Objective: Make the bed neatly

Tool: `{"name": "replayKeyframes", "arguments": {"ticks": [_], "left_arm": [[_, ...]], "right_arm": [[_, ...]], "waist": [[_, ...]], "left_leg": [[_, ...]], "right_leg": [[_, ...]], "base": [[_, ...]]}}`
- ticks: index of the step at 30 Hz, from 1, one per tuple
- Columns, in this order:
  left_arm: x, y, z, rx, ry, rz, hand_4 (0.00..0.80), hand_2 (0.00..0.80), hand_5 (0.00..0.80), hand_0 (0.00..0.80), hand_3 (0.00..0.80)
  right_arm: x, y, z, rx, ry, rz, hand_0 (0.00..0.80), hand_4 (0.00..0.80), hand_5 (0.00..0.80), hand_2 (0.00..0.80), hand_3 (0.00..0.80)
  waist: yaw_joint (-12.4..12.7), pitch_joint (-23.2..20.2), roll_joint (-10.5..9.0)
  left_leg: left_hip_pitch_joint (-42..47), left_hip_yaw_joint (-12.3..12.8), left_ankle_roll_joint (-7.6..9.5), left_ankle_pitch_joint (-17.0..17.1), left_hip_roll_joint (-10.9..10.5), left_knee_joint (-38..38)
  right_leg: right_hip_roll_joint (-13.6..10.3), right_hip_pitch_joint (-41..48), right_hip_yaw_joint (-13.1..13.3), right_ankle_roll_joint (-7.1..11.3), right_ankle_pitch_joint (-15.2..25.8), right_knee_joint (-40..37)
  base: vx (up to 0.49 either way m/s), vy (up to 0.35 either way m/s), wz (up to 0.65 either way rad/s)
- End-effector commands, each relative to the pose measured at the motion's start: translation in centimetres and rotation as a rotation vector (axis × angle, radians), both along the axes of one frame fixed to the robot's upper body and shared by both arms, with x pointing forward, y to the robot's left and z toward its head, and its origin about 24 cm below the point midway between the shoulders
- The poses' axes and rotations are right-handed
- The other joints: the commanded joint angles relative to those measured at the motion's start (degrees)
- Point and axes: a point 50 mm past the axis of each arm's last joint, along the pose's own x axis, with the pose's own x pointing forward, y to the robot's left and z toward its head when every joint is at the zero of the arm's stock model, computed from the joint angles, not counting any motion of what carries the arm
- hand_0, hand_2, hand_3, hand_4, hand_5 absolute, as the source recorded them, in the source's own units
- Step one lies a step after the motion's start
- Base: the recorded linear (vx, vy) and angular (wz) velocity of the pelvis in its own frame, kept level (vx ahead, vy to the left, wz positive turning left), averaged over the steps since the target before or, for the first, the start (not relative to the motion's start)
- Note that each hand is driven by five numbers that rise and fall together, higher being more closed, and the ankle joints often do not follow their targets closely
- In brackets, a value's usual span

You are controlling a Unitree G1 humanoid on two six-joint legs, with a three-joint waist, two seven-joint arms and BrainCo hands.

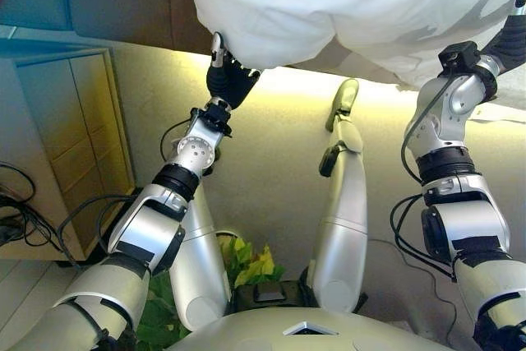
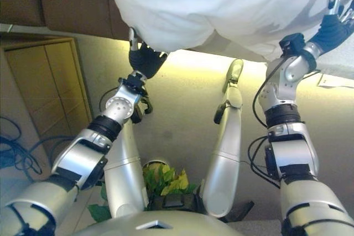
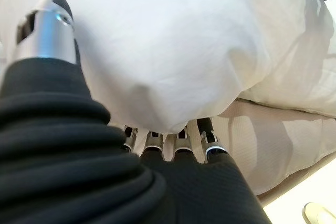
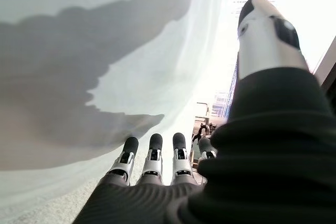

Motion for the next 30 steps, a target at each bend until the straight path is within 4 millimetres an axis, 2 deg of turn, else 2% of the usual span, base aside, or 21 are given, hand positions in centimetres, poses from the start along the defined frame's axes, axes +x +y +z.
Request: {"name": "replayKeyframes", "arguments": {"ticks": [1,10,17,23,30], "left_arm": [[-0.1,-0.9,1.5,-0.094,-0.089,-0.035,0.8,0.8,0.8,0.8,0.8],[-0.4,-1.0,1.6,-0.111,-0.115,-0.059,0.8,0.8,0.8,0.8,0.8],[-0.7,-0.3,0.9,-0.147,-0.102,-0.069,0.8,0.8,0.8,0.8,0.8],[-1.2,0.3,-1.3,-0.143,-0.023,-0.046,0.8,0.8,0.8,0.8,0.8],[-1.9,2.7,-4.0,-0.128,0.085,0.022,0.8,0.8,0.8,0.8,0.8]], "right_arm": [[-1.7,-2.4,3.4,-0.09,-0.114,-0.051,0.0,0.0,0.0,0.0,0.0],[-1.7,-3.6,2.6,-0.065,-0.099,-0.001,0.0,0.0,0.0,0.0,0.0],[-1.9,-4.6,1.1,-0.031,-0.103,0.032,0.0,0.0,0.0,0.0,0.0],[-2.3,-5.3,-0.1,-0.005,-0.093,0.039,0.0,0.0,0.0,0.0,0.0],[-3.0,-6.2,-1.3,0.013,-0.08,0.039,0.0,0.0,0.0,0.0,0.0]], "waist": [[-0.6,0.1,3.45],[-0.8,0.1,3.34],[-0.5,0.1,2.82],[0.1,0.1,2.19],[1.6,0.1,1.31]], "left_leg": [[0.6,-2.3,1.12,2.4,-1.8,-4.7],[2.4,-1.9,1.27,1.9,-1.9,-5.1],[7.8,-1.4,1.01,2.8,-1.9,-8.7],[14.3,-1.2,0.66,4.2,-2.3,-13.3],[22.5,-1.2,0.37,5.3,-3.0,-18.0]], "right_leg": [[-0.1,-1.3,-2.4,-1.17,-10.3,15.1],[0.1,0.6,-2.3,-1.38,-10.3,14.3],[-0.1,6.4,-4.2,-1.14,-9.2,10.4],[-0.3,13.4,-6.3,-0.92,-8.5,6.4],[-1.0,22.9,-9.5,-0.66,-7.8,2.2]], "base": [[0.026,0.015,-0.06],[0.009,0.005,-0.02],[0.005,-0.018,0.0],[0.016,-0.041,0.01],[0.038,-0.077,0.05]]}}
